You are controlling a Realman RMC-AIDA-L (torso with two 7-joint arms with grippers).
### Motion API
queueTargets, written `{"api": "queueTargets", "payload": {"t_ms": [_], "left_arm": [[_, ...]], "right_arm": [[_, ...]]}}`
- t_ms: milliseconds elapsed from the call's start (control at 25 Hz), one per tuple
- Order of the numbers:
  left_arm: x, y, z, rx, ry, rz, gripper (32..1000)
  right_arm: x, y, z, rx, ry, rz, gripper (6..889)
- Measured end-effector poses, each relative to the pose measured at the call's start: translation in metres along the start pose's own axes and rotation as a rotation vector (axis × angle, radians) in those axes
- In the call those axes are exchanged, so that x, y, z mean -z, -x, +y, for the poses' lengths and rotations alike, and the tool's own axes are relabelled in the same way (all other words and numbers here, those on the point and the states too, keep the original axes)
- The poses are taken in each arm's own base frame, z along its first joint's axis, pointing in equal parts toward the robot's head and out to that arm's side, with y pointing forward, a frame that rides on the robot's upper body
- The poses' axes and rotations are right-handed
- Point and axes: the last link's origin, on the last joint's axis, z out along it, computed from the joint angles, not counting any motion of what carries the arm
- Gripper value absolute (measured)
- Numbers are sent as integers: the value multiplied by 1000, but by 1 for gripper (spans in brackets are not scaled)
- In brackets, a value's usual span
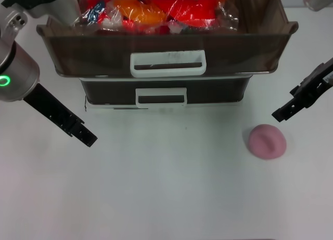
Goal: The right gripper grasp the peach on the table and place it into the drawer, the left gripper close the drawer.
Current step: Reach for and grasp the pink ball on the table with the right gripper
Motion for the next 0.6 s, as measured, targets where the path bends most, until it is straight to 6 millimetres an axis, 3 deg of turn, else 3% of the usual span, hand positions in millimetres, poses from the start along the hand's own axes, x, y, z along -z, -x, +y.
{"api": "queueTargets", "payload": {"t_ms": [400,600], "left_arm": [[-1,0,0,2,1,-1,816],[-1,0,-2,19,0,9,816]], "right_arm": [[-2,0,1,-2,3,-2,854],[-14,-16,-8,-73,-7,-20,853]]}}
